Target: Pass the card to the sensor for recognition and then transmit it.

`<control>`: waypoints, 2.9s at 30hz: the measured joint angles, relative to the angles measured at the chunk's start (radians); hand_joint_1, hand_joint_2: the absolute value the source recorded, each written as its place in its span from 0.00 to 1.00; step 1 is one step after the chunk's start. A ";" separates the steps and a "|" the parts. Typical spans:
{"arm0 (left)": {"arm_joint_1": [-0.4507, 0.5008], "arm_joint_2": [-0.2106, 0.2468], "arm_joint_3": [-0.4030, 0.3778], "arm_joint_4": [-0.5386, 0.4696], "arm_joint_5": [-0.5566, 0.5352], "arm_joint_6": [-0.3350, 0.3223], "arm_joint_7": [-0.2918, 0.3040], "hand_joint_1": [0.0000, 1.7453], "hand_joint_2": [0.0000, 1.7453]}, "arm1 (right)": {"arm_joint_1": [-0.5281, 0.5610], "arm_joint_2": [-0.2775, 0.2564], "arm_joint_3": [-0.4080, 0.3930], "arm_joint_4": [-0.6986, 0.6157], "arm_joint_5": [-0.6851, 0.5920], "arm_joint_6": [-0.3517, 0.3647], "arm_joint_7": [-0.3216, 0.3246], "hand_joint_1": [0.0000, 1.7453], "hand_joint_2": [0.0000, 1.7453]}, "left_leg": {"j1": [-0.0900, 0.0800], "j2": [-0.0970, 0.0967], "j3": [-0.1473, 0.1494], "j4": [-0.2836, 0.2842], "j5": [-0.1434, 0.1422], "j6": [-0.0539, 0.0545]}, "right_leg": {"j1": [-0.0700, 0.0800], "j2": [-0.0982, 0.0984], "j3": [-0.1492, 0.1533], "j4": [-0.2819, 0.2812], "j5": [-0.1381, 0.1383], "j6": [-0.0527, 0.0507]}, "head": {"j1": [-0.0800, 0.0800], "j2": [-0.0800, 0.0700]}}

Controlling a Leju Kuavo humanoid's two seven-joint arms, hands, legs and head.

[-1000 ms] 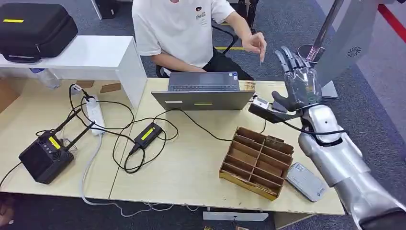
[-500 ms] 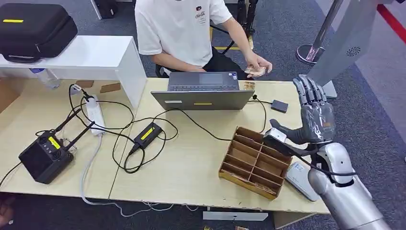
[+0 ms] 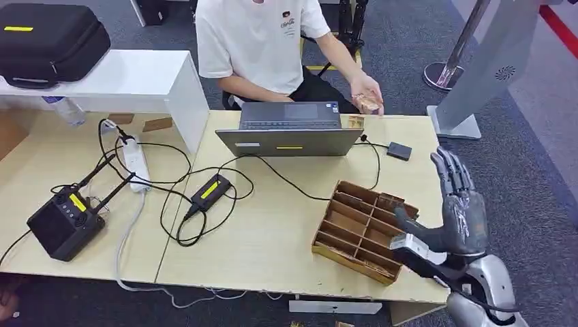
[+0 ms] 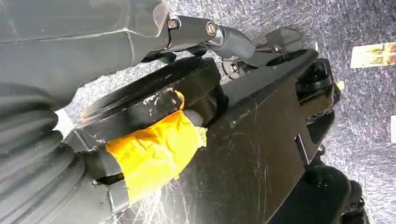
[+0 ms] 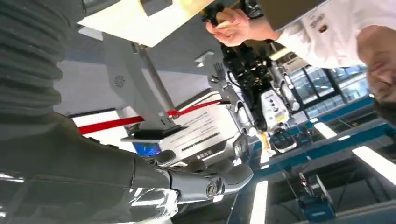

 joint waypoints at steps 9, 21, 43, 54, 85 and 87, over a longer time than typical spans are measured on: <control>0.007 -0.003 0.018 0.000 0.045 0.013 -0.009 0.00 1.00 | 0.313 0.006 -0.056 -0.240 0.024 -0.071 -0.101 0.00 1.00 | 0.000 0.000 0.000 0.000 0.000 0.000 | 0.000 0.000 0.000 0.000 0.000 0.000 | 0.000 0.000; 0.020 -0.010 0.052 0.000 0.089 0.030 -0.029 0.00 1.00 | 0.618 0.070 -0.045 -0.404 0.107 -0.074 -0.106 0.00 1.00 | 0.000 0.002 0.000 -0.001 -0.001 0.000 | 0.000 0.000 -0.001 0.000 -0.001 -0.001 | 0.000 0.000; 0.018 -0.011 0.053 0.001 0.071 0.034 -0.020 0.00 1.00 | 0.605 0.241 0.030 -0.224 0.286 -0.081 -0.034 0.00 1.00 | 0.000 0.004 0.002 -0.002 -0.001 0.000 | 0.000 0.003 -0.001 0.000 -0.001 -0.001 | 0.000 0.000; 0.015 -0.011 0.052 0.001 0.055 0.035 -0.007 0.00 1.00 | 0.540 0.343 -0.006 -0.127 0.486 -0.081 -0.063 0.00 1.00 | 0.001 0.004 0.002 -0.002 0.000 -0.001 | 0.001 0.003 -0.001 0.000 -0.001 -0.001 | 0.000 0.000; 0.002 -0.017 0.024 0.002 0.035 0.044 0.023 0.00 1.00 | 0.376 0.470 -0.144 0.036 0.624 -0.082 -0.024 0.00 1.00 | 0.001 0.004 0.002 -0.002 0.000 -0.001 | 0.001 0.003 0.001 0.000 0.000 -0.002 | 0.000 0.000; 0.002 -0.016 0.024 0.002 0.041 0.044 0.023 0.00 1.00 | 0.391 0.486 -0.167 0.035 0.607 -0.082 -0.074 0.00 1.00 | 0.001 0.004 0.002 -0.002 0.000 -0.001 | 0.001 0.003 0.001 0.000 0.000 -0.002 | 0.000 0.000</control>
